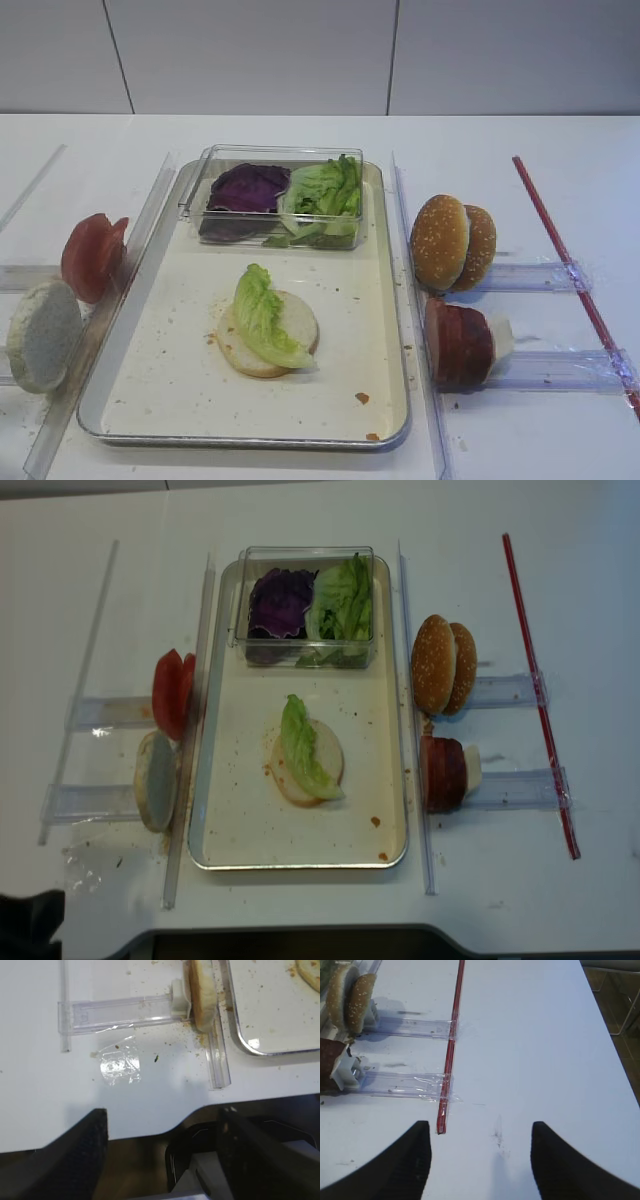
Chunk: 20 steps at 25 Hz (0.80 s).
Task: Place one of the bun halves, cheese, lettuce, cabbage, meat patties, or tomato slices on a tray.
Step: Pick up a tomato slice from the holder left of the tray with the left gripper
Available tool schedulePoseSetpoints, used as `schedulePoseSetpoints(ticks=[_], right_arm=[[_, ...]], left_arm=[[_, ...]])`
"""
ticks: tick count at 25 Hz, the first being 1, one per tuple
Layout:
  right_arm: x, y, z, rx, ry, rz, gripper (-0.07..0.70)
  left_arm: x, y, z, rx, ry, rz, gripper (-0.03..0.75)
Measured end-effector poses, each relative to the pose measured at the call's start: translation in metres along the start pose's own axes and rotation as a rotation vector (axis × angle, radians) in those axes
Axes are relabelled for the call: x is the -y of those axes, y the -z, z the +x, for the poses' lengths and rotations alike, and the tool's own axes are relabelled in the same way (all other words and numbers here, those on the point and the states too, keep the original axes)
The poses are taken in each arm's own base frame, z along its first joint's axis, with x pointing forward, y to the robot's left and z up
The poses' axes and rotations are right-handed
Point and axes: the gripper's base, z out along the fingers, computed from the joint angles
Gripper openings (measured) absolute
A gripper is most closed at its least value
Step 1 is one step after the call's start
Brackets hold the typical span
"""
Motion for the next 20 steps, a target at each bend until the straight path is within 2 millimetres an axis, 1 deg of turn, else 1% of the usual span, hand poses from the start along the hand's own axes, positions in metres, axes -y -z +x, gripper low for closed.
schedulePoseSetpoints(ticks=[6,10,12,16,20], right_arm=[[0.000,0.000,0.000,0.000,0.000,0.000,0.455],[0.000,0.000,0.000,0.000,0.000,0.000,0.455],[0.000,0.000,0.000,0.000,0.000,0.000,0.455],[0.000,0.000,0.000,0.000,0.000,0.000,0.455],[0.000,0.000,0.000,0.000,0.000,0.000,0.455]], left_arm=[[0.002,-0.003,-0.059,-0.094,0.000,-0.003,0.445],[0.003,-0.012,-0.101,-0.132,0.000,-0.004,0.446],[0.004,-0.018,-0.119,-0.149,0.000,-0.005,0.446],[0.005,-0.030,-0.147,-0.176,0.000,-0.006,0.447],[0.005,-0.051,-0.166,-0.225,0.000,-0.007,0.447]])
